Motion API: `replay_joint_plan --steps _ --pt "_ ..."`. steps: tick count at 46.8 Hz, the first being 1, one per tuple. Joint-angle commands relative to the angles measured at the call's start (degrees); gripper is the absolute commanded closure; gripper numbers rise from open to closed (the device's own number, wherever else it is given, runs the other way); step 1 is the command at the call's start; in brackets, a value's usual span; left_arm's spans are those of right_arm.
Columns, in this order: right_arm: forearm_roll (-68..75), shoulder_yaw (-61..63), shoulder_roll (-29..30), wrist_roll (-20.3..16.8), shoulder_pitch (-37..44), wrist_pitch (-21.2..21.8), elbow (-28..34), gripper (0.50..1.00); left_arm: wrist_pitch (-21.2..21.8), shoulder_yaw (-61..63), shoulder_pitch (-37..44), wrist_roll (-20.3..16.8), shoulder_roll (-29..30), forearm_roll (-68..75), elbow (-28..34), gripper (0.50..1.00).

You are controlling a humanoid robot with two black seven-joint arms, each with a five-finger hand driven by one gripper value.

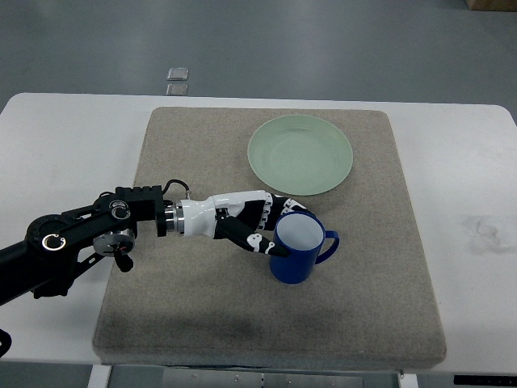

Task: Place cup left of plate with left hand
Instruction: 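Close the left hand firmly on the blue mug body, then carry the mug with the left hand past the plate and set it down beside it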

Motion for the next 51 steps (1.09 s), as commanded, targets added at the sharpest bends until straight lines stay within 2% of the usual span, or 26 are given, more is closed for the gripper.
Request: replay_joint_plan --steps 1,13,22,37,44,51 --pt "0.01 0.00 0.00 0.00 0.00 0.00 -0.04 0.568 0.00 -0.18 -0.08 0.00 -0.02 -0.32 -0.09 0.757" --pt "0.01 0.00 0.00 0.00 0.00 0.00 -0.04 0.568 0.00 -2.90 -0.35 0.00 -0.02 -0.50 -0.09 0.778" --pt "0.01 0.00 0.00 0.00 0.00 0.00 -0.04 0.568 3.00 -6.06 -0.96 0.00 0.33 -0.50 -0.09 0.778" --pt "0.01 0.00 0.00 0.00 0.00 0.00 -0.04 0.568 12.84 -11.69 -1.05 0.00 4.02 -1.11 2.28 0.776" --pt "0.01 0.00 0.00 0.00 0.00 0.00 -0.04 0.568 17.85 -12.57 -0.96 -0.44 6.05 -1.11 5.01 0.774" --pt "0.01 0.00 0.00 0.00 0.00 0.00 -0.04 0.568 21.02 -12.57 -0.87 -1.23 7.28 -1.73 8.26 0.774"
